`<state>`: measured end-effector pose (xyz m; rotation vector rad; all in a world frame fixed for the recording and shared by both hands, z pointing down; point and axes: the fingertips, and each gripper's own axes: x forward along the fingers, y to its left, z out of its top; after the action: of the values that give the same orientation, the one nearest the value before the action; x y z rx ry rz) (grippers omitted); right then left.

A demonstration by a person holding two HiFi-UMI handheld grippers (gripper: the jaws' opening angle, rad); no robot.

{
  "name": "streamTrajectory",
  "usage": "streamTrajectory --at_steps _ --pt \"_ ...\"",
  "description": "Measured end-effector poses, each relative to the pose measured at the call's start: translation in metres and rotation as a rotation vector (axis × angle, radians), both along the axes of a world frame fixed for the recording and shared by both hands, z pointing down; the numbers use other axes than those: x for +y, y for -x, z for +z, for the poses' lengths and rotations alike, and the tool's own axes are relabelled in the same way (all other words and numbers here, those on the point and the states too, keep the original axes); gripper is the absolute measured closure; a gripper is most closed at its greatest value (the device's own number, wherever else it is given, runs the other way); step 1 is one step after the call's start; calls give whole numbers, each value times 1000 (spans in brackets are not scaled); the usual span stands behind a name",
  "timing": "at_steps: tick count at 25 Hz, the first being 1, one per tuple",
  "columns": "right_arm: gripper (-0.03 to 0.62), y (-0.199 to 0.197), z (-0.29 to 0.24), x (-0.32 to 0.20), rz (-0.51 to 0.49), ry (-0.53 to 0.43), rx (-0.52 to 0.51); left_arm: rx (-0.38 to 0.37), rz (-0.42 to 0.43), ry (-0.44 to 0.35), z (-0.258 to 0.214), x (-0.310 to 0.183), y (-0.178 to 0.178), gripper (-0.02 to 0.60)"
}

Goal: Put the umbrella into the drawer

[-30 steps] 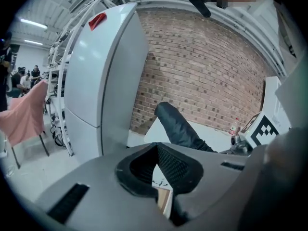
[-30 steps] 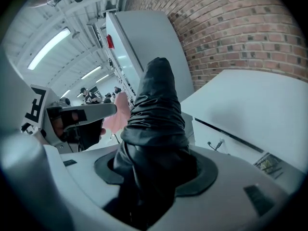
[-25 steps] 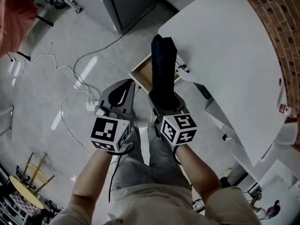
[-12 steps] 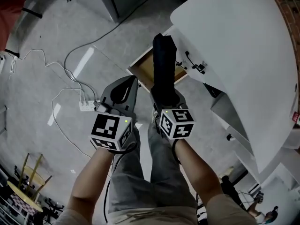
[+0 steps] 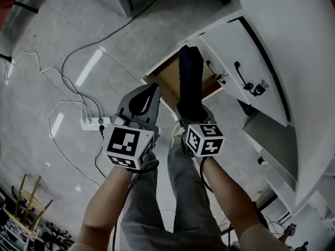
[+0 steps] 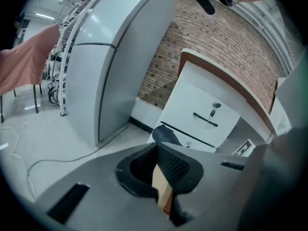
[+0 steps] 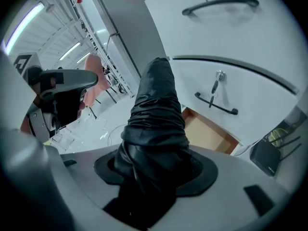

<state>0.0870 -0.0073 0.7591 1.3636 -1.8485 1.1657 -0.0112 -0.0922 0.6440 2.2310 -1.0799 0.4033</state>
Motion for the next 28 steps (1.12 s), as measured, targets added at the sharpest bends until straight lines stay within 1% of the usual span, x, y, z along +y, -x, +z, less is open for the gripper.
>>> streamTrajectory --at_steps 4,7,12,14,16,19,22,25,28 --pt "342 -9 50 -1 -12 19 38 -12 -2 24 46 -1 -3 574" --pt "342 -14 85 -1 -4 44 44 -24 2 51 79 1 -4 574" --pt "342 -22 141 8 58 126 29 -57 22 93 133 8 -7 574" --pt "342 -25 160 12 88 161 29 -67 11 115 154 10 -4 574" --pt "342 -26 176 13 124 184 28 -62 -3 138 171 10 0 575" --pt "342 -30 198 10 154 201 30 -65 14 156 192 12 -4 574" --pt "342 -34 219 2 164 211 32 -75 38 152 207 11 -11 574" --pt "341 -38 238 -7 174 218 28 -79 43 152 219 10 -12 574" --pt "341 -46 255 -17 175 218 37 -70 51 173 228 12 -13 574"
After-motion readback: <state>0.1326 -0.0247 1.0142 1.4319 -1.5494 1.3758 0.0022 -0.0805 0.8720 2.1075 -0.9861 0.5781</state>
